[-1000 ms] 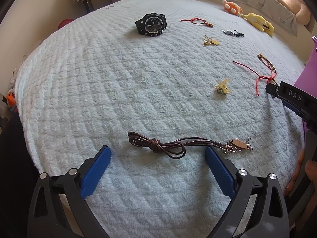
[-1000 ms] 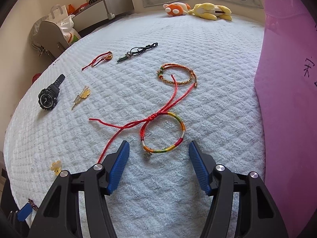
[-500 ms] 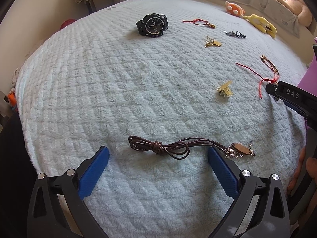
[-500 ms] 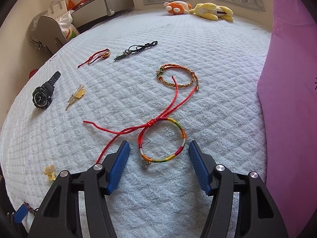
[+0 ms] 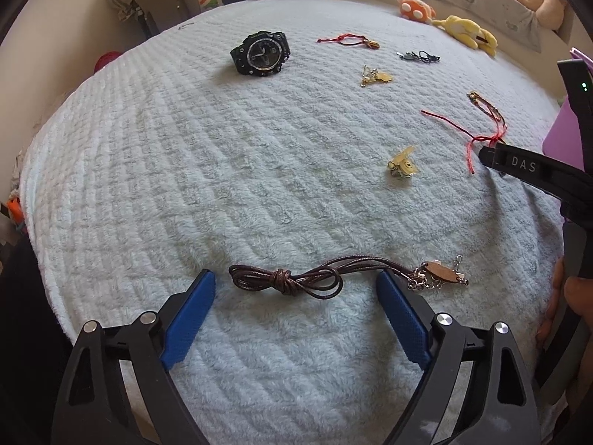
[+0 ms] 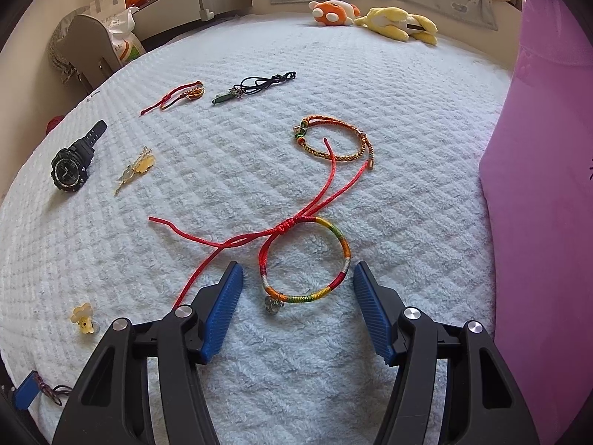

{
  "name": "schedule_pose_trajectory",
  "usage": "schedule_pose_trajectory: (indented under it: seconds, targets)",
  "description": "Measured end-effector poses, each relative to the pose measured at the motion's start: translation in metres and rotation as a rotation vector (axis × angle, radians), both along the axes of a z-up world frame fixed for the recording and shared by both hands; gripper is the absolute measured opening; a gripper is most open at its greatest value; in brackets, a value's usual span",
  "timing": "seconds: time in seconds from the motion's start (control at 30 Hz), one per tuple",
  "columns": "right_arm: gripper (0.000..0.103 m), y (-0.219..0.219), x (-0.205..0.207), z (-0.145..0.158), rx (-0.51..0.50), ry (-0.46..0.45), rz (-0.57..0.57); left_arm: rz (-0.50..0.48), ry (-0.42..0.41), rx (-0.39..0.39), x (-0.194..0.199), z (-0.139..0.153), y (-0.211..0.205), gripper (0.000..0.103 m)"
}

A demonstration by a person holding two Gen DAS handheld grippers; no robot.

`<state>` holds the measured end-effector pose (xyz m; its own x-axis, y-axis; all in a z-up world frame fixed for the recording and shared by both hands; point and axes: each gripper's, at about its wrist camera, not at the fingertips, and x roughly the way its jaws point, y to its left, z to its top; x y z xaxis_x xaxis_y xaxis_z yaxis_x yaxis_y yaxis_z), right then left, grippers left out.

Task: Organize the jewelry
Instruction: 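Grasp the leather cord with the left tool while the right tool grasps the red-string bracelet, then carry the leather cord and red-string bracelet over the pink tub with both tools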

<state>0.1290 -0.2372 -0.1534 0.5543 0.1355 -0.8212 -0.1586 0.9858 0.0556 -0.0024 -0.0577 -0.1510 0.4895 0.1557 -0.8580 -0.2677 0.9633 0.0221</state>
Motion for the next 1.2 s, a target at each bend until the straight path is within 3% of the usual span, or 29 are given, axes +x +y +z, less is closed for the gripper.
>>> schedule_pose_trajectory:
  seconds: [0.1,0.23,0.27,0.47,0.53,0.67,1.2]
  targets:
    - [0.059,0.000,-0.001,0.000,-0.001,-0.001,-0.002,-0.034,-0.007,0.009,-0.001,0.002,-0.002,0.077]
    - [0.054,0.001,-0.003,0.001,-0.017,-0.006,-0.004,-0.097,-0.016,0.015,-0.003,0.007,-0.011,0.046]
    - [0.048,0.000,-0.003,0.002,-0.016,-0.008,-0.005,-0.117,-0.017,0.009,-0.003,0.008,-0.014,0.035]
    - [0.013,-0.003,-0.010,0.006,-0.017,-0.019,0.007,-0.138,-0.010,-0.018,0.001,0.010,-0.012,0.018]
    - [0.005,-0.003,-0.014,0.008,-0.017,-0.022,0.005,-0.140,-0.007,-0.038,0.002,0.011,-0.009,0.016]
    - [0.005,-0.008,-0.024,0.012,0.026,-0.028,-0.011,-0.149,0.002,-0.086,0.004,0.013,-0.005,0.010]
    - [0.005,-0.004,-0.093,0.056,0.182,-0.092,-0.046,-0.265,-0.004,-0.163,0.009,0.038,0.015,0.009]
